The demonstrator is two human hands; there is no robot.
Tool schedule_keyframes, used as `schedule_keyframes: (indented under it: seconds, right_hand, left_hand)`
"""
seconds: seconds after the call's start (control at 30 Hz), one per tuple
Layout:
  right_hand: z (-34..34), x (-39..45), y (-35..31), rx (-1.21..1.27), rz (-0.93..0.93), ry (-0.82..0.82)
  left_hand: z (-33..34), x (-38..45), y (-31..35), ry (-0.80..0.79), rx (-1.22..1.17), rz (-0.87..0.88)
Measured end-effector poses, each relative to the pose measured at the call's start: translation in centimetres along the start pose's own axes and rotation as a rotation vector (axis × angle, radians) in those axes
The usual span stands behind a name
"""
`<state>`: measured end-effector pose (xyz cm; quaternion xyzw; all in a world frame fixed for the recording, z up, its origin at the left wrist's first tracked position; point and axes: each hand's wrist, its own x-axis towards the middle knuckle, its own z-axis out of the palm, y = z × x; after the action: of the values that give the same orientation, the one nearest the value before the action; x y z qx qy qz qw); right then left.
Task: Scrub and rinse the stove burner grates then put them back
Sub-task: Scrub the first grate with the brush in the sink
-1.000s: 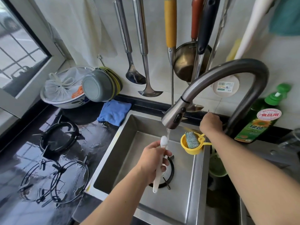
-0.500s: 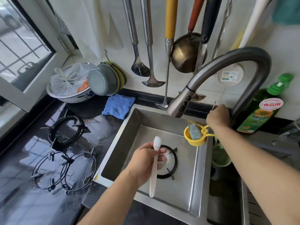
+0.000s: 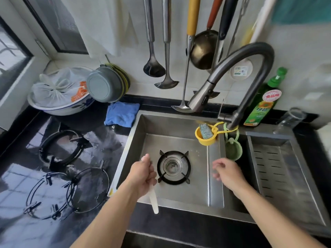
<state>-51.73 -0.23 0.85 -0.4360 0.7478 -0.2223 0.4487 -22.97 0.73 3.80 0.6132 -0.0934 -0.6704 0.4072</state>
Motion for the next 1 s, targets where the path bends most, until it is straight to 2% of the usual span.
schedule_keyframes:
  seconds: [0.07,0.13,0.23,0.37,0.53,0.63,0.77,0.9,1.0]
  right_hand:
    - [0.3,-1.9,-0.4,0.035,0.029,0.072]
    - [0.1,-3.0,-0.8,0.050,0.055,0.097]
    - [2.8,-6.2,-1.6,0.091,0.103,0.124]
    - [6.2,-9.6,-3.1,0.105,0.099,0.086]
    - [6.8,-10.4,-4.4,0.117,0.076,0.061]
    - [6.5,-9.1,-4.8,0.111,0.062,0.044]
    - [7.2,-5.4,-3.7,0.128,0.031,-0.024]
    - [9.1,2.6,-2.0,0.142,-0.078,-0.086]
    - [11.4,7.4,-0.8,0.121,-0.165,-0.092]
  left_hand:
    - [-1.6,0.8,0.8,-0.100,-0.042,0.031]
    - [-2.1,1.3,1.5,-0.126,-0.093,0.054]
    - [-4.4,1.3,2.0,-0.160,-0.013,0.025]
    - [-6.0,0.7,2.3,-0.154,-0.011,-0.042]
    - [-5.7,0.8,2.0,-0.270,-0.042,-0.038]
    - [-5.1,1.1,2.2,-0.320,-0.059,0.027]
    - [-3.1,3.1,1.1,-0.224,0.079,0.145]
    - [1.3,10.3,-1.2,-0.151,-0.009,0.183]
    - [3.7,14.8,-2.4,-0.190,0.028,0.268]
